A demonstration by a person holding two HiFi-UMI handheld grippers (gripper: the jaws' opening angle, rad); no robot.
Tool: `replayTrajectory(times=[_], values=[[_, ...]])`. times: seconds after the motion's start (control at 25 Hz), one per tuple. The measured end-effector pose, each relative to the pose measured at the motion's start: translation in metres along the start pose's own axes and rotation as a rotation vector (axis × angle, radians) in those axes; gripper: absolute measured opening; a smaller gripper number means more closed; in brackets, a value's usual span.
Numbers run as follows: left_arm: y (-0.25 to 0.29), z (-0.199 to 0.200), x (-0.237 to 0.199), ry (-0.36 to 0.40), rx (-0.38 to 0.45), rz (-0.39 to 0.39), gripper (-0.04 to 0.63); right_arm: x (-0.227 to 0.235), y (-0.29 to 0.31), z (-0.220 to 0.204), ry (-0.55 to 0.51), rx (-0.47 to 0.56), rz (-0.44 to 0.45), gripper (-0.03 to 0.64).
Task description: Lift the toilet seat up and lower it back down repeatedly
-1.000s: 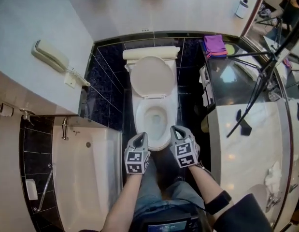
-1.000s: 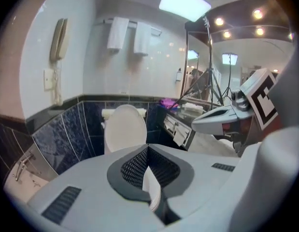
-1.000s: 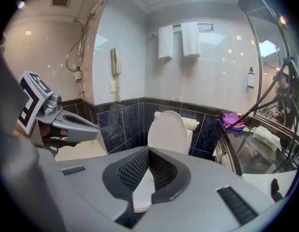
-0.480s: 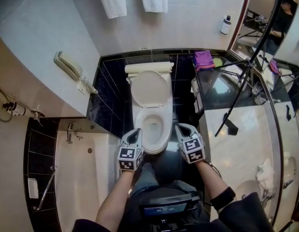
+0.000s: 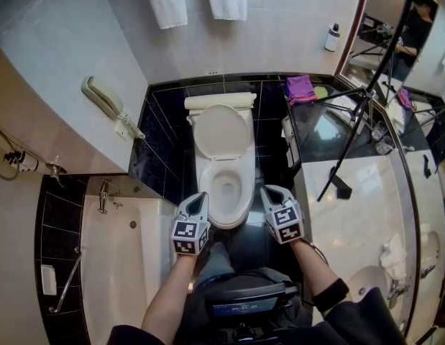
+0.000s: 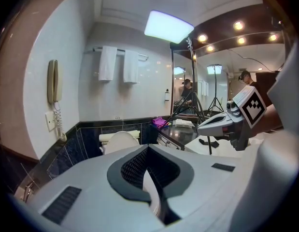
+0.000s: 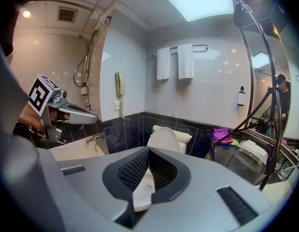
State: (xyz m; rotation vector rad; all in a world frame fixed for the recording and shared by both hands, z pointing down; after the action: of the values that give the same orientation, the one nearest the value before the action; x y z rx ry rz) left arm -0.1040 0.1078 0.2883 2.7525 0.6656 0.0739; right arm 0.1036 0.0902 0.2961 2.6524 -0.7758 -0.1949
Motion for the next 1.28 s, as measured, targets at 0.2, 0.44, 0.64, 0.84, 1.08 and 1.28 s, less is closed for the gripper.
replayTrajectory(times=[0.2, 0.44, 0.64, 0.84, 1.08, 1.28], values=[[0.000, 0.002, 0.001, -0.003, 0.012, 0.005, -0.009, 0.005, 0.000, -0.008, -0.017, -0.002, -0.012, 0.018], [0.005, -0.002, 0.000, 0.006, 0.005, -0.002, -0.009, 0.001, 0.004, -0.011, -0.001, -0.021, -0.008, 0.020], [0.016, -0.012, -0.006, 0.011, 0.000, -0.010, -0.009, 0.010, 0.019, -0.029, 0.024, -0.045, -0.029, 0.029], [0.036, -0.031, -0.018, 0.043, -0.002, -0.016, -0.009, 0.030, 0.052, -0.080, 0.169, -0.094, -0.028, 0.152], [0.053, -0.073, -0.032, 0.042, -0.064, -0.041, -0.009, 0.037, 0.083, -0.159, 0.387, -0.199, -0.052, 0.182], [0.086, -0.120, -0.043, 0.073, -0.069, -0.055, -0.009, 0.040, 0.125, -0.240, 0.521, -0.269, -0.061, 0.195]])
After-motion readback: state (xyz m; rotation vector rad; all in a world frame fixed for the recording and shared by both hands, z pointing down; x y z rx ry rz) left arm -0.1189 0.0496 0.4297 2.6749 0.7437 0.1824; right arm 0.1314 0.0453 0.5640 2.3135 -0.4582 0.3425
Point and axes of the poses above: the fingertips, and each gripper's own axes: y forward along the fingers, x to its right, z out of its top, the point moved 3 cm from there along -y, backward along the fingers, and after that the axes turned 5 degrees about x, right-handed, at the moved point
